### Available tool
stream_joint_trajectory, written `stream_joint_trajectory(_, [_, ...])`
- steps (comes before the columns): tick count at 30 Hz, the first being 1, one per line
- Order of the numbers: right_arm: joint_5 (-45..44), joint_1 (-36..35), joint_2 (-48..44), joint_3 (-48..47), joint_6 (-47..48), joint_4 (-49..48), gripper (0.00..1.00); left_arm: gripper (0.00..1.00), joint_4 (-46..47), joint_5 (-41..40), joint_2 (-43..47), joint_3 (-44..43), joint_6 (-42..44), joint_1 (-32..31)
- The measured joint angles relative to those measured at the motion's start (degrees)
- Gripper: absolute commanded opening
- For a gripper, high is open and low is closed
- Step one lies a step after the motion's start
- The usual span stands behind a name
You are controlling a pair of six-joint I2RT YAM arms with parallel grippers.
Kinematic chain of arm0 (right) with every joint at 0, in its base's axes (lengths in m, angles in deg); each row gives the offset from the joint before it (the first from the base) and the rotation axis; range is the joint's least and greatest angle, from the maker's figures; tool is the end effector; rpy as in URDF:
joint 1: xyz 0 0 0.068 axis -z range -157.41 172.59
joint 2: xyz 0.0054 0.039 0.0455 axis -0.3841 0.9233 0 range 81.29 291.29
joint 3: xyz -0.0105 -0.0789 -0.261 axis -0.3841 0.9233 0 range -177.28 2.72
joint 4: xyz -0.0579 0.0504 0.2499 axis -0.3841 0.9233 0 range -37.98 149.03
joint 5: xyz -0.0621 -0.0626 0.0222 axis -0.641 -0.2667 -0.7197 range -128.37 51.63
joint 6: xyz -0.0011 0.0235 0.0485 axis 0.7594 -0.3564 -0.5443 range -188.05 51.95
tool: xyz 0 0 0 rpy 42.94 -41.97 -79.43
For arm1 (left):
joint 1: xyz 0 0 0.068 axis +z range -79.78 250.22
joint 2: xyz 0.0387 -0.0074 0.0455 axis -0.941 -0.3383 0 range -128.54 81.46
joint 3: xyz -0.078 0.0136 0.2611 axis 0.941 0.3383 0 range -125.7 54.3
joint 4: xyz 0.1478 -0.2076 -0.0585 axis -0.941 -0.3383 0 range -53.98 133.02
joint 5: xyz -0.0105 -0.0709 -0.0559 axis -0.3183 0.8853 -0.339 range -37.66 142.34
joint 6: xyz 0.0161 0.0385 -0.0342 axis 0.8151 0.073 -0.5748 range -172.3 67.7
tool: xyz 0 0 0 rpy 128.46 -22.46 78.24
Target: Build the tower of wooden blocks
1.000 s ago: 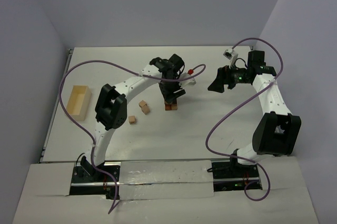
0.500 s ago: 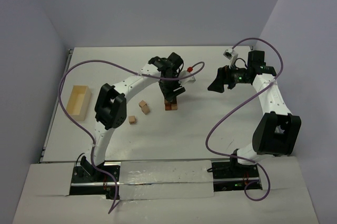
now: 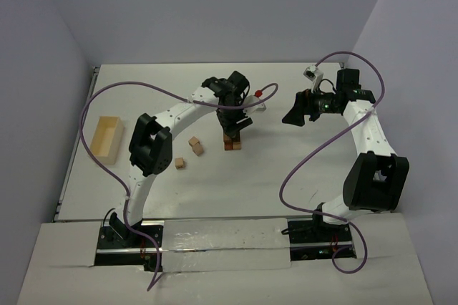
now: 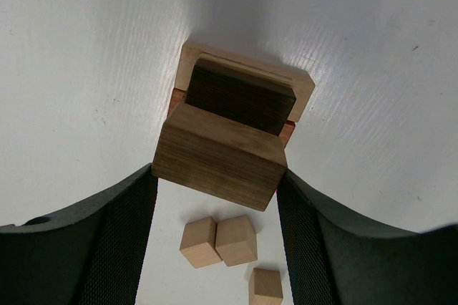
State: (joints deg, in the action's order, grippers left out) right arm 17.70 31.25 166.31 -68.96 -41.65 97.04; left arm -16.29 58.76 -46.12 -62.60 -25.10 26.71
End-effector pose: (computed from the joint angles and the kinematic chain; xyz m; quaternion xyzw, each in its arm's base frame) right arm 0.2996 -0.0158 0.2985 -0.2575 0.8193 0.3587 0.3657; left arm 0.3384 -0.3266 0.2334 0.5769 0.7963 -0.0792 0.1638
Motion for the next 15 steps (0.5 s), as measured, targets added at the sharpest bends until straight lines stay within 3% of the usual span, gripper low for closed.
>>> stream_joint_trajectory(15, [0.2, 0.0, 0.5, 0.0, 0.0, 0.0, 1.0, 0.57, 0.4, 0.2, -1.0, 0.0, 0.0, 0.1])
